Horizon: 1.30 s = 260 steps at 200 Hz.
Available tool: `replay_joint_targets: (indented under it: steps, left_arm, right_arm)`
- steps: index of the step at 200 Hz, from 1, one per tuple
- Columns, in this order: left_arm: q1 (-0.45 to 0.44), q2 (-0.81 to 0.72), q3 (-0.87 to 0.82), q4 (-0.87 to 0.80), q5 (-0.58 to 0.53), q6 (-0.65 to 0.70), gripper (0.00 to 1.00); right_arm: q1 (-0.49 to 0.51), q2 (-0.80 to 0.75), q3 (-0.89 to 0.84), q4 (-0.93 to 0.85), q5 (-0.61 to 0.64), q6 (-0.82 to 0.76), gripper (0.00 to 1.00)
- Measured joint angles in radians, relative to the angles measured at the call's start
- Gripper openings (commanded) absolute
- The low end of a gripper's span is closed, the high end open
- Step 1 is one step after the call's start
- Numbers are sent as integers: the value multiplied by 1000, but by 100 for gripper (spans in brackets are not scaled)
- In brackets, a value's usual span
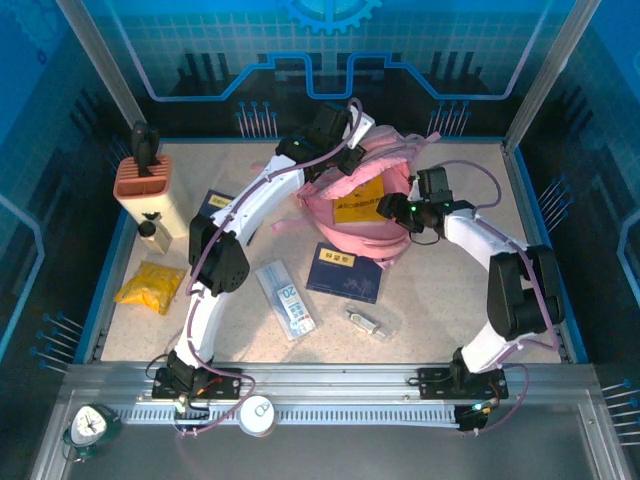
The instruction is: Pack the student bag
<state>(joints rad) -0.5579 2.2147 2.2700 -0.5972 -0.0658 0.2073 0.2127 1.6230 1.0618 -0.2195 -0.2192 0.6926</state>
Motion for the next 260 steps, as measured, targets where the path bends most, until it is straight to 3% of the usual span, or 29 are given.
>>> replay_joint_targets:
  steps: [20,59,139,173,210,241,260]
  left_arm:
    - [1,0,0,0,8,-1,0]
    - [5,0,0,0,24,-13,0]
    - [8,0,0,0,49,-30,0]
    - [9,0,0,0,48,-29,0]
    - [9,0,0,-5,48,-30,0]
    - [9,0,0,-23,53,-65,20]
    - [9,-4,0,-43,95,-142,42]
  right_arm:
    - [45,28,0,-18,22,0,19]
    - [87,177,54,-41,47,11,7]
    - [74,267,168,89,164,-15,5]
    - [69,235,127,129,161,-67,17]
    - [81,-12,-18,87,153,-130,34]
    - [82,-211,-54,13,127,-155,41]
    - [82,-315,-97,-52,116,-164,48]
